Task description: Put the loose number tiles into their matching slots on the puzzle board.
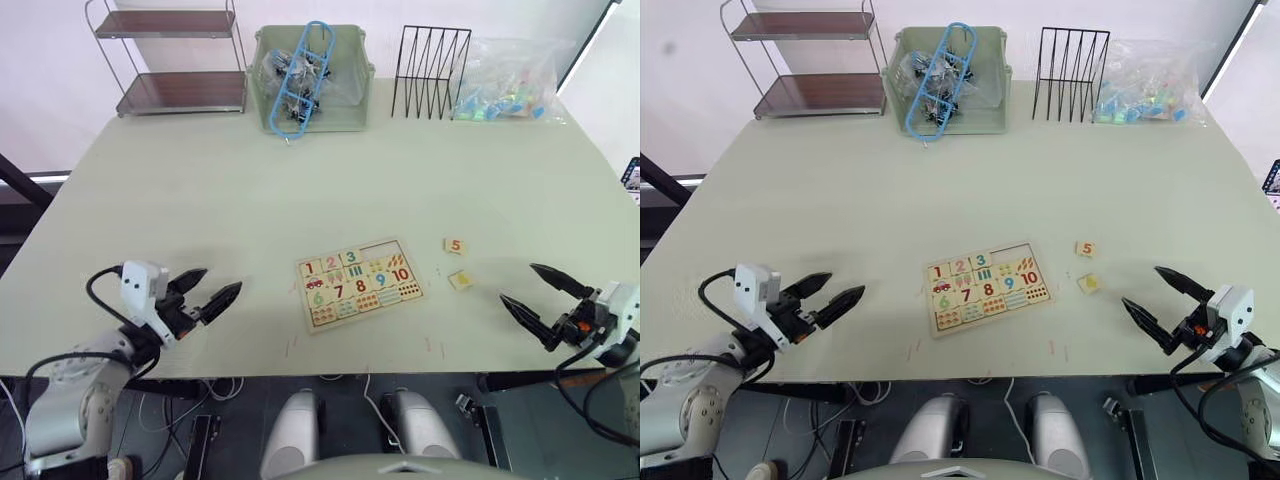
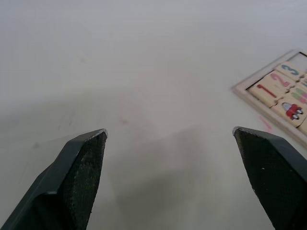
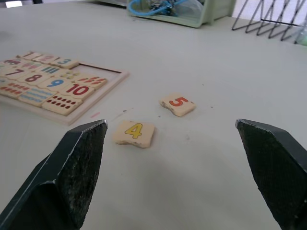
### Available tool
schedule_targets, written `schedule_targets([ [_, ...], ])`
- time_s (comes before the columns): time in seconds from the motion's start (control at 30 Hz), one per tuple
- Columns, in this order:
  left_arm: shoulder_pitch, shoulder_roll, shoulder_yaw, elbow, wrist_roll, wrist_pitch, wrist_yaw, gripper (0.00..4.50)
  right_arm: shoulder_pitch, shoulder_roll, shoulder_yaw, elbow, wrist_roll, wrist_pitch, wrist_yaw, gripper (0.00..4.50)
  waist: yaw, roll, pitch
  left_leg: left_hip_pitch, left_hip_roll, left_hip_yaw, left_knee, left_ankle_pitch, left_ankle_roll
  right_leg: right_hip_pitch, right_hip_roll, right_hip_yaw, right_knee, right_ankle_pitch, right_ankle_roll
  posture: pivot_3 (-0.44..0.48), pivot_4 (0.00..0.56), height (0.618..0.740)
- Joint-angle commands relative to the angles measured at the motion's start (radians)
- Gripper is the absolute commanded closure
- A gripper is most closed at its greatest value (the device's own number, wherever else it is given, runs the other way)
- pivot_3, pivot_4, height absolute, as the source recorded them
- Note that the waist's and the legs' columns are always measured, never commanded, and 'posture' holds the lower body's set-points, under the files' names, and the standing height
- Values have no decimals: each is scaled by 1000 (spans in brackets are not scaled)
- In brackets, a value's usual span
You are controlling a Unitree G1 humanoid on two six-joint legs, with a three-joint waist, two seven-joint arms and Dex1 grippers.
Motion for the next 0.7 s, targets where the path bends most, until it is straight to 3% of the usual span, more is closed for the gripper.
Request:
schedule_targets([
  [0.03, 44, -25, 31, -73, -21, -43, 34, 42, 15, 11, -29, -51, 1, -4, -46, 0, 0, 0, 0, 0, 0, 0, 0, 0, 0, 0, 0, 0, 0, 0, 0, 0, 150, 739],
  [0.33, 114, -93, 50, -118, -44, -85, 124, 42, 89, 53, -16, -135, -41, 15, -161, 0, -1, 0, -1, 0, 0, 1, 0, 0, 0, 0, 0, 1, 0, -2, -4, 0, 150, 739],
  [0.7, 61, -65, -18, -62, -26, -109, 102, 42, 154, 63, -26, -204, -38, 48, -233, 0, 0, 0, -1, 0, -1, 1, 0, 0, 0, 0, 1, 1, 0, -3, -4, 0, 150, 739],
])
